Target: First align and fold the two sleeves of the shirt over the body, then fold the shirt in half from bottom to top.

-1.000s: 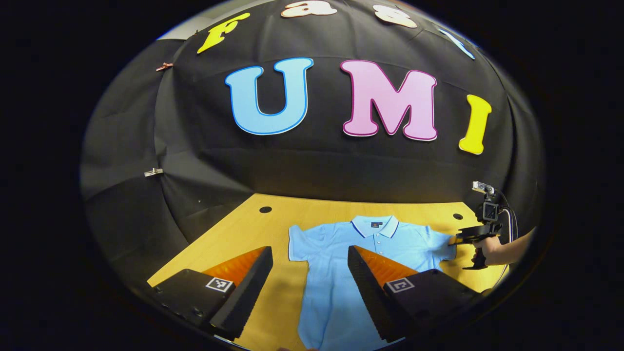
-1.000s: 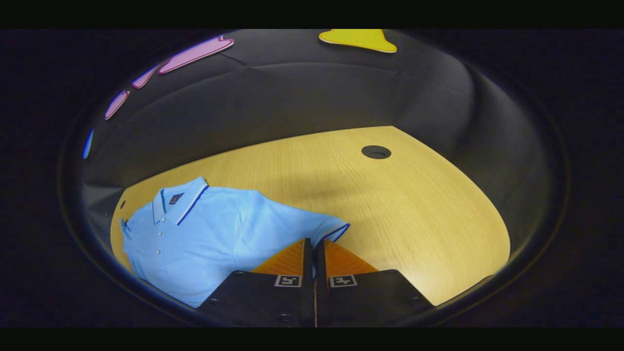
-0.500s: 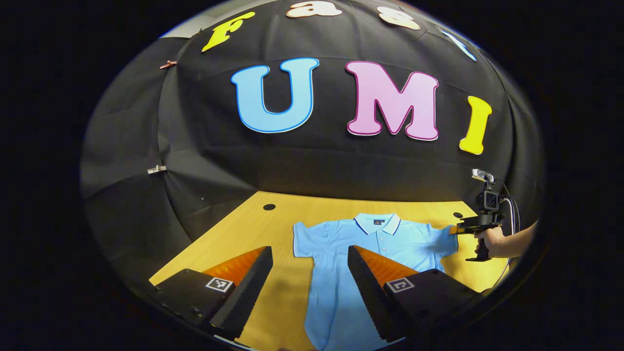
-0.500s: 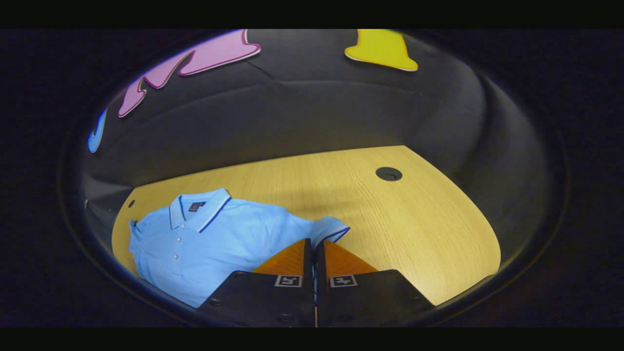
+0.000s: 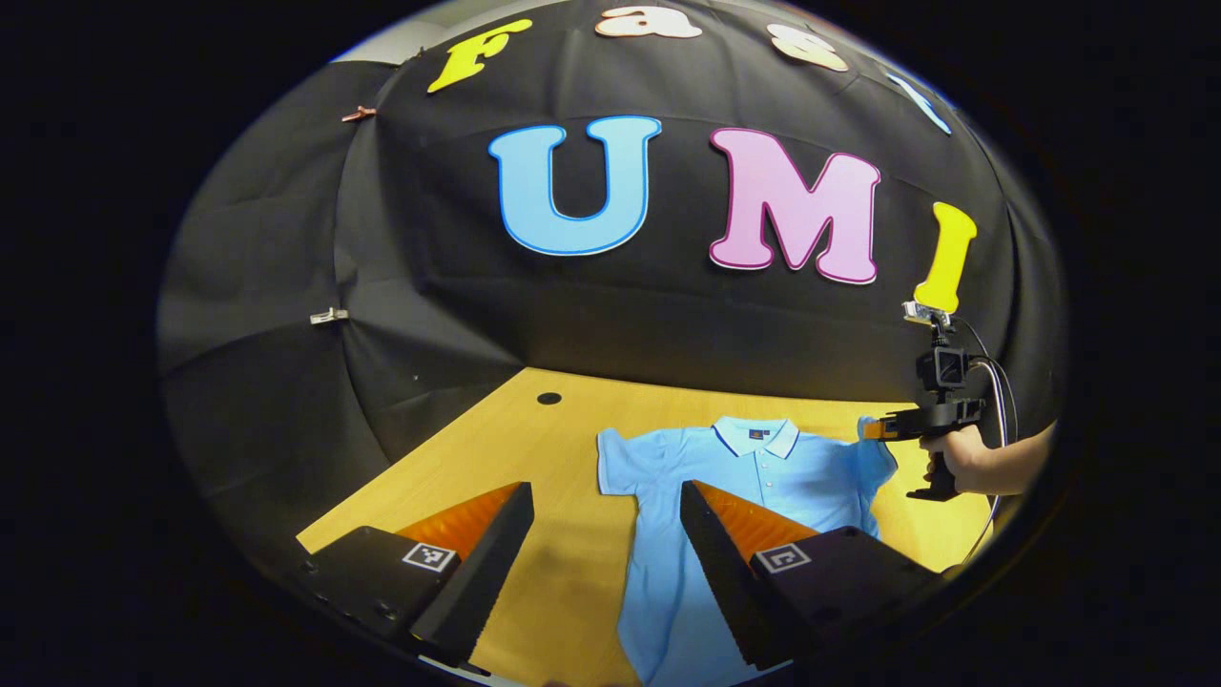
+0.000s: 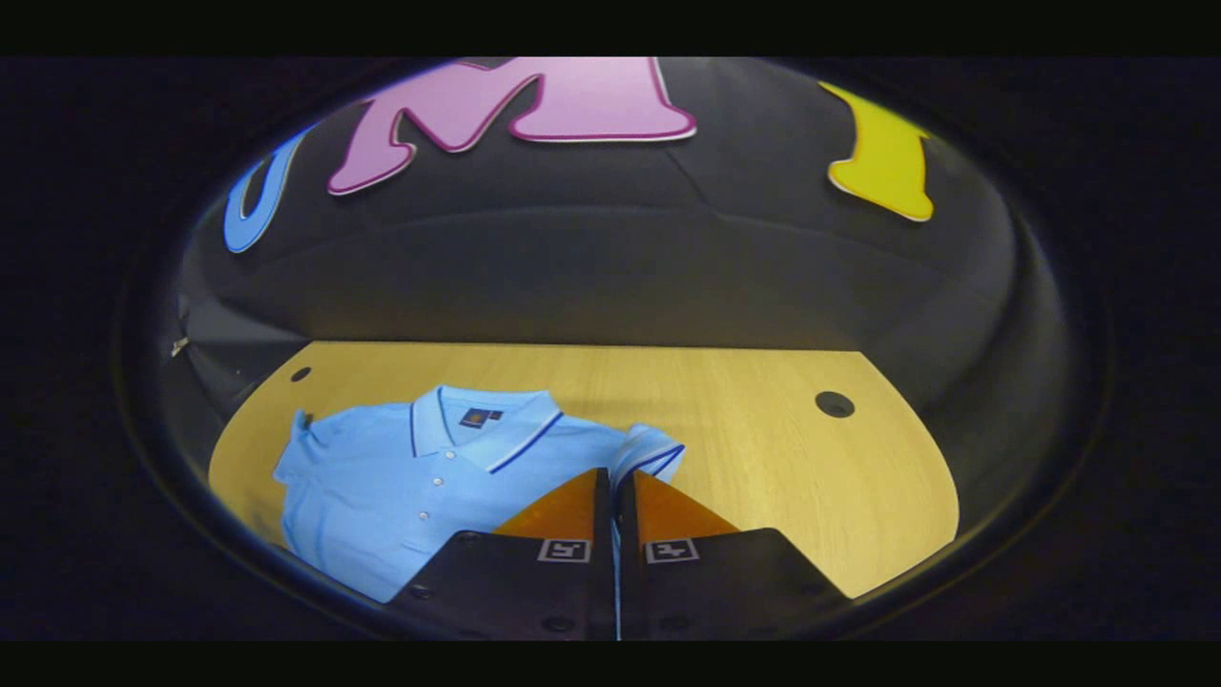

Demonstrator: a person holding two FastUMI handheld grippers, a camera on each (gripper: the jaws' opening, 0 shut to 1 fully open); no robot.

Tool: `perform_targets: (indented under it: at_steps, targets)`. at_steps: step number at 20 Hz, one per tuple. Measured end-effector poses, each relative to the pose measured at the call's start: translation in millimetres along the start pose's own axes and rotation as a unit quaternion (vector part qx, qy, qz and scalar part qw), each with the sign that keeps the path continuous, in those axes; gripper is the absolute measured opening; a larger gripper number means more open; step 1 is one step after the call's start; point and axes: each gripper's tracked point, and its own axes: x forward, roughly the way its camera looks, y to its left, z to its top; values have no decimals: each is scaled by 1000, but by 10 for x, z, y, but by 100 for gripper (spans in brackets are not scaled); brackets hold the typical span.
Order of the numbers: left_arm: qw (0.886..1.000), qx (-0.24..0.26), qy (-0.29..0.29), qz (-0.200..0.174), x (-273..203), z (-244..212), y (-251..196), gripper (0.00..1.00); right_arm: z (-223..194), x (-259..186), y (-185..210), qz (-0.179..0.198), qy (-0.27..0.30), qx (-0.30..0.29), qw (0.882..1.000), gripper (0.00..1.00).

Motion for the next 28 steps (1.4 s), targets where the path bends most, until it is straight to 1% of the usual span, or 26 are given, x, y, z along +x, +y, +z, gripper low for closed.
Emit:
perform_targets:
  at_steps: [1,2,3,4,5,7,8,9,10,12,13,15,18,19,20,22,24,26,28]
  targets:
    - [1000,-4,0,3,-3,-15,43,98,-21,9,111,6,2,-4,1000,6]
    - [1000,-8,2,6,-5,-34,82,98,-39,18,215,12,5,-8,1000,12]
    - [1000,-12,4,9,-4,-55,119,98,-56,28,333,18,6,-10,1000,6]
    - [1000,-16,4,10,-6,-57,151,98,-82,28,448,25,10,-13,1000,6]
    - [1000,-18,4,13,0,-62,178,98,-124,46,547,31,15,-19,999,6]
    - [1000,-19,3,18,-1,-53,241,98,-195,68,722,38,21,-39,998,12]
    - [1000,-20,2,19,4,-45,259,98,-226,72,795,39,23,-49,998,6]
    - [1000,-21,1,20,8,-45,278,98,-271,83,895,44,26,-55,997,6]
    - [1000,-21,1,23,11,-44,304,98,-319,87,993,50,30,-60,996,0]
    - [999,-19,-3,34,23,-22,378,98,-396,75,1157,63,39,-68,995,0]
    - [999,-18,-3,33,35,-20,378,98,-436,84,1260,78,42,-64,994,3]
    - [999,-15,-1,32,76,-30,397,98,-489,58,1468,103,45,-56,992,17]
    - [999,-15,-3,40,187,1,488,98,-515,5,1621,126,43,-61,989,43]
    - [999,-21,-2,39,221,-4,502,98,-518,-50,1644,134,41,-63,988,48]
    - [999,-28,-1,36,271,4,502,98,-518,-92,1646,137,39,-64,988,60]
    - [999,-36,-1,26,450,35,485,98,-504,-210,1562,136,31,-67,988,92]
    - [999,-34,-4,16,656,74,463,98,-480,-300,1434,129,22,-64,989,99]
    - [999,-36,-9,3,903,130,438,98,-493,-361,1269,118,18,-60,991,99]
    - [999,-32,-4,-15,1254,135,384,98,-486,-433,1072,104,14,-57,993,99]
